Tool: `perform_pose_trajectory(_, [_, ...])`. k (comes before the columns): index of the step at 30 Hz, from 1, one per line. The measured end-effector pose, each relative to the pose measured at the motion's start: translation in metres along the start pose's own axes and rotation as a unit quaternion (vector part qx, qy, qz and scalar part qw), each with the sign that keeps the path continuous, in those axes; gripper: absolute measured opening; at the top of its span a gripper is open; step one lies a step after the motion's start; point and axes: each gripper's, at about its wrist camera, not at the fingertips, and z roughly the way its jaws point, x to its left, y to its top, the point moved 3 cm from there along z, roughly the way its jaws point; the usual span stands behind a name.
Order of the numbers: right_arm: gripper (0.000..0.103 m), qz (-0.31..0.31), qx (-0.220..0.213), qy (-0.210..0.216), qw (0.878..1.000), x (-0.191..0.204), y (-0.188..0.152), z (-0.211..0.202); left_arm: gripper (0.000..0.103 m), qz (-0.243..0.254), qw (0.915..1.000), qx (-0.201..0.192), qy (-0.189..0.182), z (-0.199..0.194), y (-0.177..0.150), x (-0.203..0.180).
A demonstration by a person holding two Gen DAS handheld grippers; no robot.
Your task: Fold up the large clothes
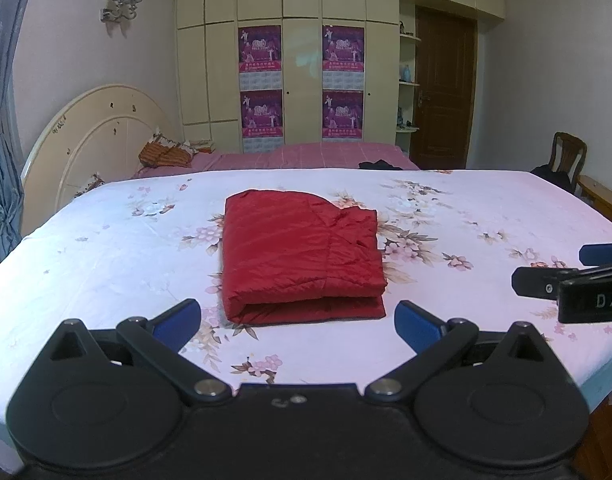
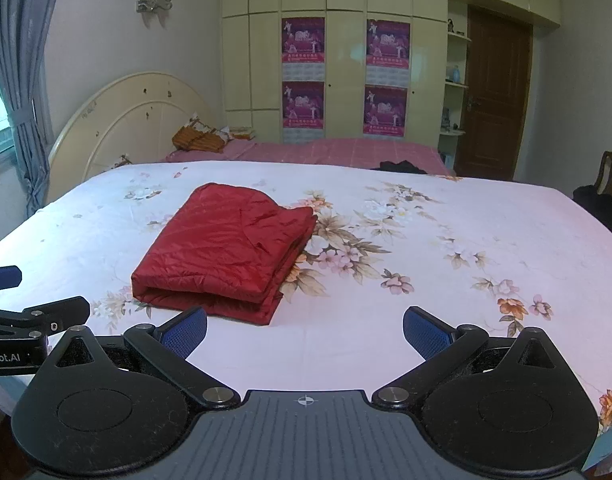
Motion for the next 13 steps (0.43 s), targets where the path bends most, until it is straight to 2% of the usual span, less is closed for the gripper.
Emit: perform_pose_trajectory(13, [0.103, -0.005, -0.001, 0.001, 1.000, 0.007, -0.001, -0.001, 0.103, -0.005, 0.9999, -0.004, -0.011, 0.002, -0.001, 0.016])
